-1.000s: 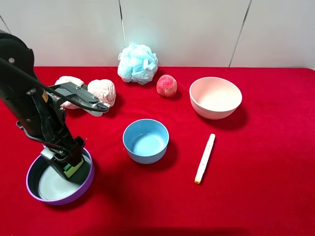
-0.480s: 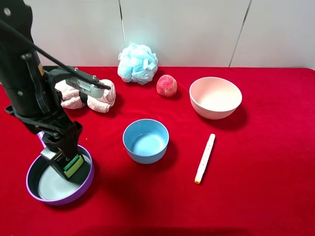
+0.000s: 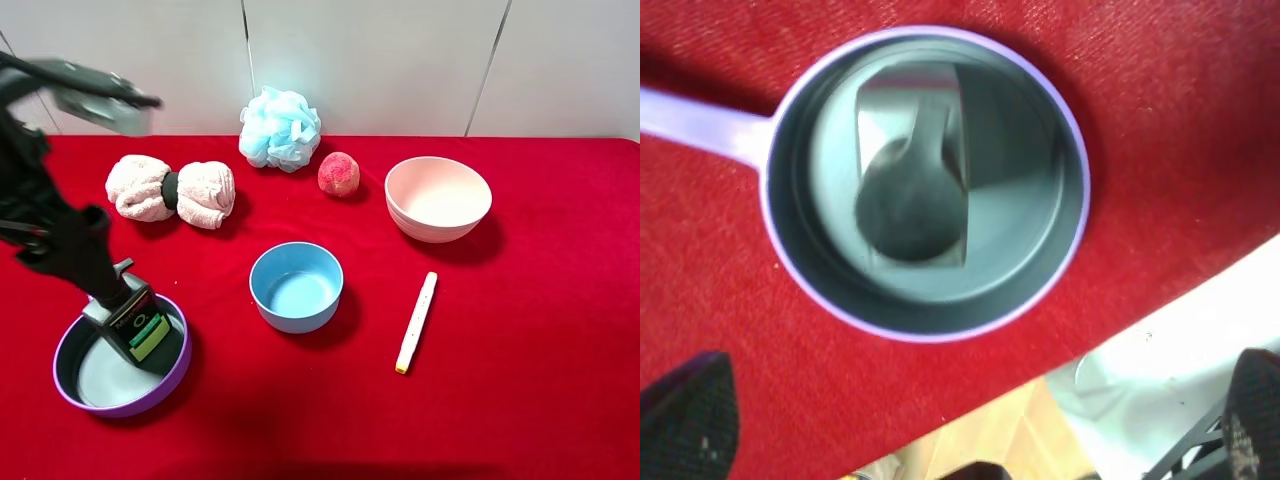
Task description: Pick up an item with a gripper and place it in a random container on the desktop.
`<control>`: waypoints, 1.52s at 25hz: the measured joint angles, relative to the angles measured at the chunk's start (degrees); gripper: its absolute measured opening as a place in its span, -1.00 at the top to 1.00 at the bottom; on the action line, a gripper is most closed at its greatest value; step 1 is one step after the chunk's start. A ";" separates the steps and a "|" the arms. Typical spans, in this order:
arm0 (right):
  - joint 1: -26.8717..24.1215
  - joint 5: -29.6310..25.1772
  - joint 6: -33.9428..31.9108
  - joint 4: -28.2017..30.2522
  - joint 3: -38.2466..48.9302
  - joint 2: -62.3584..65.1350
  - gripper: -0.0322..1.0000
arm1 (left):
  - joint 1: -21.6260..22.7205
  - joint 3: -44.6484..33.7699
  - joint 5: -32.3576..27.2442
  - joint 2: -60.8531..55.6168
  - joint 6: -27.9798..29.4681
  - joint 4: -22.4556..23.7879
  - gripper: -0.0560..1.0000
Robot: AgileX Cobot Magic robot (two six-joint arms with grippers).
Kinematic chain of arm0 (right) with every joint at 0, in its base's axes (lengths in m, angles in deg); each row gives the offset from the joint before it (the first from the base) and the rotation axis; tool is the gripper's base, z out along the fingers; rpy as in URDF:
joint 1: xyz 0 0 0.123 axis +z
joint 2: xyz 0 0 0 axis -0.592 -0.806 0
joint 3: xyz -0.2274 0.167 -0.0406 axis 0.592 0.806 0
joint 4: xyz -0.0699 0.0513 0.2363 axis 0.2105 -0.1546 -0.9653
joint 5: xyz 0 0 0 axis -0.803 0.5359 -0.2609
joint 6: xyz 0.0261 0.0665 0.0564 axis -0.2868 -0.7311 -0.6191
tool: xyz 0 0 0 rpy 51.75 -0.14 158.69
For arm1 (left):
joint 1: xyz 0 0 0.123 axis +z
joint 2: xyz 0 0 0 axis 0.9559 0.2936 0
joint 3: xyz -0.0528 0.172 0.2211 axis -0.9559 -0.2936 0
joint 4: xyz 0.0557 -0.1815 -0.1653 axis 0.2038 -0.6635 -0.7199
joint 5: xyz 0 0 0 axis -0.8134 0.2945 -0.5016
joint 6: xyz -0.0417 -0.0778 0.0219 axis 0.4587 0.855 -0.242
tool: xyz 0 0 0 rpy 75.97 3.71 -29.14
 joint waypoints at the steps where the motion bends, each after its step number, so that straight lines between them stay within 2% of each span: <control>1: 0.00 0.00 0.00 0.00 0.00 0.00 -0.40 | 0.00 0.00 0.00 -1.61 0.49 0.00 -0.93; 11: 0.00 0.00 0.00 0.00 0.00 0.00 -0.40 | 0.00 -0.06 -0.27 -17.15 1.53 -0.17 -0.98; 18: 0.00 0.00 0.00 0.00 0.00 0.00 -0.40 | 0.00 -0.06 -0.36 -28.49 -5.23 -1.21 -0.98; 25: 0.00 0.00 0.00 0.00 0.00 0.00 -0.40 | 0.02 -0.14 -0.31 -40.76 -6.50 -1.52 -0.98; 30: 0.00 0.00 0.00 0.00 0.00 0.00 -0.40 | 6.26 -5.24 -0.31 -50.71 -6.51 -1.52 -0.98; 38: 0.00 0.00 0.00 0.00 0.00 0.00 -0.40 | 20.18 -16.20 -0.31 -63.48 -6.21 -2.99 -0.98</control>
